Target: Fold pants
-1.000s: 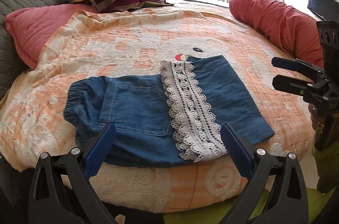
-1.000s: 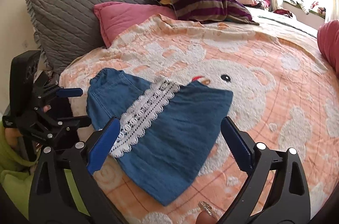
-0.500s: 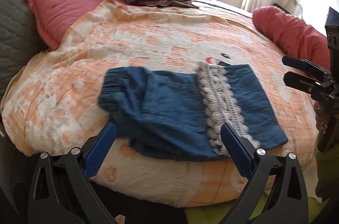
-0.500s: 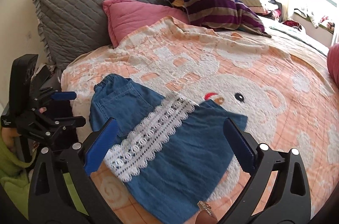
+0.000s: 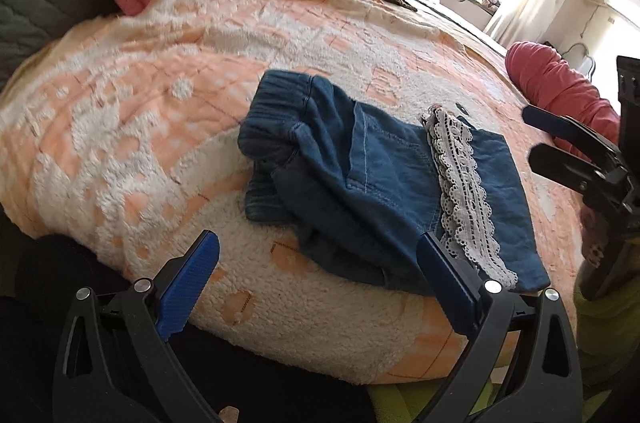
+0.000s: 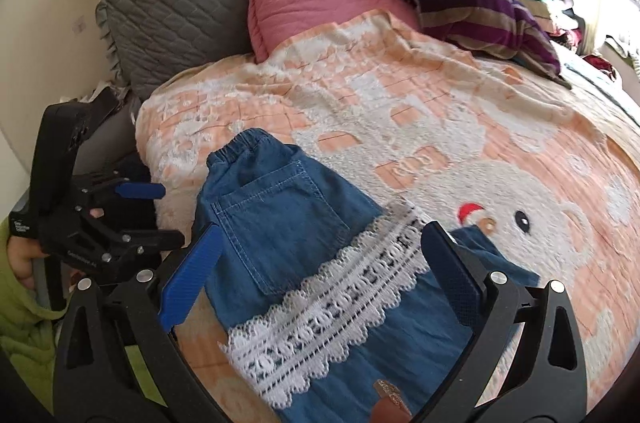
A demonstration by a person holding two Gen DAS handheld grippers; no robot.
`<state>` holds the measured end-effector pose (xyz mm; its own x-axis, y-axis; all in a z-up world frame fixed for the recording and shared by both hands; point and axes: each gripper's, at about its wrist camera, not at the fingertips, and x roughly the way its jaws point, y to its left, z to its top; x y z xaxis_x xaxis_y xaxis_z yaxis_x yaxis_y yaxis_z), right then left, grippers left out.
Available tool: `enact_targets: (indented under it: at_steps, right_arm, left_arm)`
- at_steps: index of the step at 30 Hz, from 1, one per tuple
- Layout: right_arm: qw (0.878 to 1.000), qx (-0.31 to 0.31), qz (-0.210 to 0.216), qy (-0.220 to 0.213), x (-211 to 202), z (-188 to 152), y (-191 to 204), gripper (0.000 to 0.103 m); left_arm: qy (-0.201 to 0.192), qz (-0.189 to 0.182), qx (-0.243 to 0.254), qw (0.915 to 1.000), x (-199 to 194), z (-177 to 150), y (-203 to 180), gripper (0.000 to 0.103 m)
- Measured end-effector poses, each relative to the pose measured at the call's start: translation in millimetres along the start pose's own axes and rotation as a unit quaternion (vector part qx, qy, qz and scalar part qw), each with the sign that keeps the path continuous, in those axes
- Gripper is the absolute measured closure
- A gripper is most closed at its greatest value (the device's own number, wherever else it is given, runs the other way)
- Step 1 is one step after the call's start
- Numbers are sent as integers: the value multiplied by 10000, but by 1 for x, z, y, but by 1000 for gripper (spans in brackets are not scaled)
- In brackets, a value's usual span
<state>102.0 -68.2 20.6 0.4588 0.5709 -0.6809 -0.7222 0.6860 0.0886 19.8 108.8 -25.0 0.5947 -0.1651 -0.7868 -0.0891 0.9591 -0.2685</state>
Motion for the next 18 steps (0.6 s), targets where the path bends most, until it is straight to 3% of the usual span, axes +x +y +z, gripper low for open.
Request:
enact_targets:
  at_steps: [11, 18]
  right_arm:
    - [9955, -520, 603, 511, 62, 48, 9, 9]
    - [9859, -842, 975, 1072, 113, 76, 20, 9]
  left_arm:
    - [288, -851, -583, 9942, 26, -3, 16, 5]
    - [267, -1012, -754, 9916, 40, 5, 21, 6]
